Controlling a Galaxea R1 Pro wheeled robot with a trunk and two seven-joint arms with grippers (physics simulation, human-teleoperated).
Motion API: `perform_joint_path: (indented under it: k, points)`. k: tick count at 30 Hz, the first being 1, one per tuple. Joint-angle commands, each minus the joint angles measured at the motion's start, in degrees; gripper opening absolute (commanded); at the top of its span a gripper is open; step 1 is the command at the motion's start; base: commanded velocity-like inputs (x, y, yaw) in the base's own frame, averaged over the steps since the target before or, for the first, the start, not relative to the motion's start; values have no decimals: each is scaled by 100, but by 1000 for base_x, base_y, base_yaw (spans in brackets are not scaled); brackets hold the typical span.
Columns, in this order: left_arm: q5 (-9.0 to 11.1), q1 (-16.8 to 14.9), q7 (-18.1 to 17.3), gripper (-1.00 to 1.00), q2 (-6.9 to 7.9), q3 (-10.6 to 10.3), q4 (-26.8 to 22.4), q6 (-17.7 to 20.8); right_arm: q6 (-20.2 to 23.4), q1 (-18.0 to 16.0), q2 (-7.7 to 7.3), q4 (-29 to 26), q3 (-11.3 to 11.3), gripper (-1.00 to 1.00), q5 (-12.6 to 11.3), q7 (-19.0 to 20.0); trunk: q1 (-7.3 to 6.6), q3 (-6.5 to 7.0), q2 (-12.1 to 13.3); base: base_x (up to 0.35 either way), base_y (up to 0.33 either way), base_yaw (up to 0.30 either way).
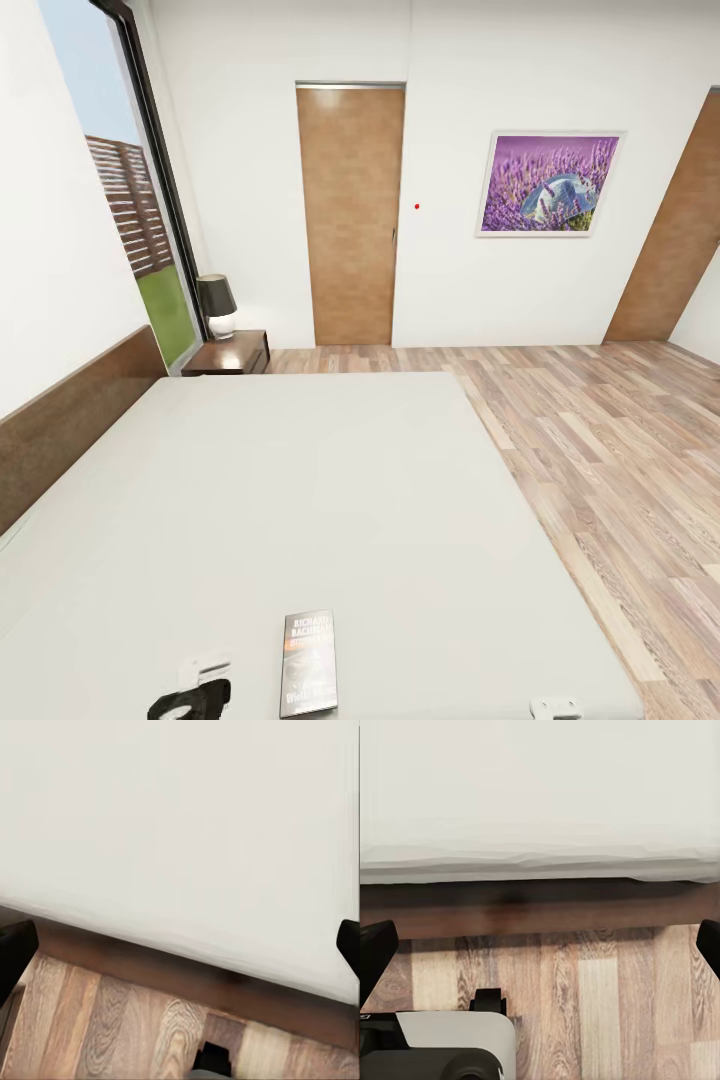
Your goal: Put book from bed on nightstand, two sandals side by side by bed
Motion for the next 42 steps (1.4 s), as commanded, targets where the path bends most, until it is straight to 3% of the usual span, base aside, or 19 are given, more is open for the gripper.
perform_joint_path:
  k: [1, 3, 10, 12, 15, 16, 27, 42]
  points:
    - [66, -102, 28, 100, 6, -45, -40, 156, -22, -6, 1, 8, -46, 100, 61, -12, 3, -13, -12, 0, 0, 0]
    - [67, -208, 28, 100, 6, -43, -68, 310, -22, -6, 1, 8, -45, 100, 61, -12, 3, -13, -12, 0, 0, 0]
    - [68, -1094, 23, 100, -24, -14, -140, 1107, -22, -6, 1, 8, -44, 100, 63, -12, 3, -13, -12, 0, 0, 0]
    - [69, -1192, 12, 100, -42, -13, -139, 1194, -22, -6, 1, 8, -45, 100, 63, -12, 3, -13, -12, 0, 0, 0]
    - [68, -1386, -72, 100, -136, -11, -126, 1360, -22, -6, -2, 4, -46, 100, 65, -12, 3, -13, -12, 0, 0, 0]
    - [68, -1487, -208, 100, -236, -16, -118, 1433, -22, -6, -5, 2, -47, 100, 67, -12, 3, -13, -12, 0, 0, 0]
    - [70, -1575, -369, 100, -338, -24, -111, 1467, -22, 13, -18, 34, -52, 100, 66, -12, 3, -13, -12, 0, 0, 0]
    - [80, -1588, -359, 100, -417, -14, -110, 1414, -22, 371, -40, 47, -59, 100, 57, -12, 3, -13, -12, 0, 0, 0]
